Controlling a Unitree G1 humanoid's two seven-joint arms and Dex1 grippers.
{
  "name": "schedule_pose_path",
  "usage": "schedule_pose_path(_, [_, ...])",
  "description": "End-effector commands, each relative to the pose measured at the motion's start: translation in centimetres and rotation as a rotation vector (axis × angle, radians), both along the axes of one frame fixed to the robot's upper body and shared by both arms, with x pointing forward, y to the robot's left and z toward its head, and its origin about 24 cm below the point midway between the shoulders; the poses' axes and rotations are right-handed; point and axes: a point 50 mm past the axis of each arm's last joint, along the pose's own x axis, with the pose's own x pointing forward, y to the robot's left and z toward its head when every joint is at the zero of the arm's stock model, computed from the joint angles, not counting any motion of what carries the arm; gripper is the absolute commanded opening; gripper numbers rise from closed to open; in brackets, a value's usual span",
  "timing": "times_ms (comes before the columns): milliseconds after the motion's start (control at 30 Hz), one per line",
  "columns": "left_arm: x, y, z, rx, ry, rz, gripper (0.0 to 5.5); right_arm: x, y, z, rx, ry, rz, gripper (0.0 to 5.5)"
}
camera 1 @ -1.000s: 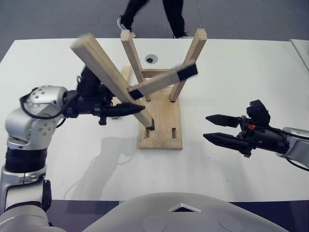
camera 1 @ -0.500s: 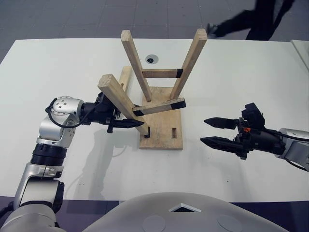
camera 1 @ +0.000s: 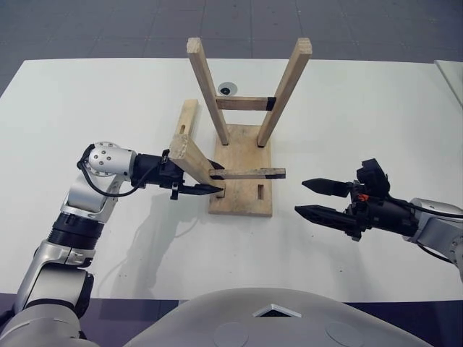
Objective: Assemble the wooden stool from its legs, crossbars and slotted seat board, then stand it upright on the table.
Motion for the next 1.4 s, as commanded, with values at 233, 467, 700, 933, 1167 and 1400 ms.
schedule_pose_path(233, [-0.7, 2.7, -6.4, 0.406, 0.015, 0.161, 2.04, 0.0, 0.1, 0.0, -0.007, -0.024, -0.06, 5.4])
schedule_pose_path(467, [2.0, 1.8, -3.3, 0.239, -0.033, 0.192, 2.87, 0.2, 0.3, -0.1, -0.002, -0.024, -0.063, 5.4])
schedule_pose_path(700, [0.4, 5.2, -0.2, 0.134, -0.029, 0.377, 4.11, 0.0, 0.5, -0.2, 0.002, -0.024, -0.066, 5.4])
schedule_pose_path(933, [-1.2, 7.1, 0.1, 0.119, 0.016, 0.909, 5.32, -0.5, 0.6, -0.6, 0.01, -0.019, -0.105, 5.4])
schedule_pose_path(1167, [-2.2, 2.3, -1.6, -0.035, 0.24, 1.283, 5.36, -0.3, 0.7, -0.8, 0.012, -0.016, -0.121, 5.4])
schedule_pose_path(1400, [-1.2, 2.6, -3.7, 0.089, 0.254, 1.466, 5.36, 0.0, 0.9, -0.9, 0.011, -0.014, -0.124, 5.4])
